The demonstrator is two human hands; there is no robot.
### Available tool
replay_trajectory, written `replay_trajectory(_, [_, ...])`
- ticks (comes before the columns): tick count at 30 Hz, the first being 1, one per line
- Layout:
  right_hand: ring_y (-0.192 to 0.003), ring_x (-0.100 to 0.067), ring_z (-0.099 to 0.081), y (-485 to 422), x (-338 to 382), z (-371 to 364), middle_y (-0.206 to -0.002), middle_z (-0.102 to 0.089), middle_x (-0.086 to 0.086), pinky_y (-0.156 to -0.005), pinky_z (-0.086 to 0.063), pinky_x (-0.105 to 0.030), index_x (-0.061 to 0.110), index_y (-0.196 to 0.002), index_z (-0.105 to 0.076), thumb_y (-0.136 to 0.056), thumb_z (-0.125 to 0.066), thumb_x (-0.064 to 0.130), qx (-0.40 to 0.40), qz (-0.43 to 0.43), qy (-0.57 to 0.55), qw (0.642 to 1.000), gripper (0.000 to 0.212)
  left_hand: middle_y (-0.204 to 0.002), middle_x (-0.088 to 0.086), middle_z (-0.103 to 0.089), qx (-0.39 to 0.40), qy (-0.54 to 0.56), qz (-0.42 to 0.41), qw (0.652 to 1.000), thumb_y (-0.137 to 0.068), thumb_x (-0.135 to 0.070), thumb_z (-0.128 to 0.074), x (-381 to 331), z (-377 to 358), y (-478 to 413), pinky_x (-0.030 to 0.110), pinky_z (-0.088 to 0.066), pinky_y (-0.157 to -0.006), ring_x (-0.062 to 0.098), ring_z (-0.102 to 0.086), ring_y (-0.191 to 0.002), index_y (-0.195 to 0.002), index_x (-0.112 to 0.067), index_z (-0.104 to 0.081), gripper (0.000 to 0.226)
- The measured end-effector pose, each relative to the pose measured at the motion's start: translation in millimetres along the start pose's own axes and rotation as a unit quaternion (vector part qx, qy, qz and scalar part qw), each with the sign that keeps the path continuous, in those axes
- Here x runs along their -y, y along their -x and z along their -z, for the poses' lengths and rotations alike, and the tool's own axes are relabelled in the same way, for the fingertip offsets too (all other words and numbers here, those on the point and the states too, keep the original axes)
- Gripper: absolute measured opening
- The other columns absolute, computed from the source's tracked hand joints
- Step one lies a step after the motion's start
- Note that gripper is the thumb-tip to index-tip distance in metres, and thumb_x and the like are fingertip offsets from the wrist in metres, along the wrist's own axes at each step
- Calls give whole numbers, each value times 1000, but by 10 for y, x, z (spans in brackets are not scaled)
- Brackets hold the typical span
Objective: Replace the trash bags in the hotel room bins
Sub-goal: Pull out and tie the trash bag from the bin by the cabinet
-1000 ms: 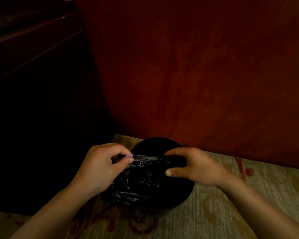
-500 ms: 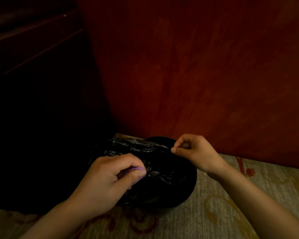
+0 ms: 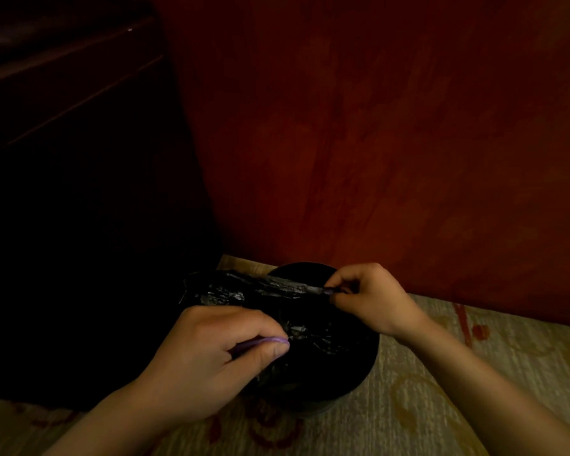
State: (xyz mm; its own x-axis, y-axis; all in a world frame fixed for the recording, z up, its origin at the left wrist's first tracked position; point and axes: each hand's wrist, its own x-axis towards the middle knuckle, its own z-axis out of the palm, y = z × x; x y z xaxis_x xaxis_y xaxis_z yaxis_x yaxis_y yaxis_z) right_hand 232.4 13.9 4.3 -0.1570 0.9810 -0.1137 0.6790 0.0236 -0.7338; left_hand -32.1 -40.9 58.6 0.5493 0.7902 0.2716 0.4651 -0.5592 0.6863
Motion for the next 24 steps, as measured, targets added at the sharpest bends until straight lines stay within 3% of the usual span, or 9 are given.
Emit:
replay_trajectory(3, [-71,-8,-62,-17,0,-52,-82,-66,4,-65,-49,-35,32,-78,-68,-85,-77,31,-23,25,-21,999,12,-91,-20,-69,-9,-4,5,1000,-91,-46,-57,27,5,-5,17,-52,-63,-4,-67,-81,-99,-34,-68,18])
replay_trajectory(6, [-70,-17,-67,-17,-29,-78,-79,-71,5,-65,-54,-48,29,-83,-72,-87,-75,31,-55,30,-41,997,6,-88,-21,-67,-21,-16,10,1000,-92,-44,-57,84,-1,-22,17,-51,-63,-2,-66,-81,-96,-34,-71,17])
replay_trajectory(13, [-79,-3,-68,59,62,-41,-84,-72,14,-67,-54,-27,23,-89,-78,-88,-75,22,-171,131,-24,976,3,-91,-22,-67,-46,-26,23,998,-91,-44,-58,151,-17,-70,13,-50,-67,-3,-66,-83,-94,-34,-72,17])
replay_trajectory(17, [-81,-13,-65,89,209,45,-83,-69,6,-72,-53,-35,21,-80,-78,-84,-78,16,-216,121,-105,963,7,-84,-15,-67,-100,5,51,994,-89,-42,-62,167,-40,-124,24,-51,-61,7,-67,-77,-90,-32,-73,15])
replay_trajectory(21, [-85,-21,-69,118,468,199,-87,-71,-2,-81,-54,-52,21,-76,-76,-85,-77,15,-184,48,-248,950,10,-78,-4,-71,-222,132,129,957,-84,-34,-73,60,-10,-235,24,-52,-60,11,-65,-67,-82,-31,-75,4])
replay_trajectory(24, [-69,-13,-60,181,753,523,-78,-69,-2,-68,-46,-39,15,-75,-75,-83,-76,11,-264,81,-299,913,10,-80,5,-73,-290,245,158,912,-81,-26,-73,-158,197,-347,28,-54,-71,20,-69,-77,-79,-24,-77,4])
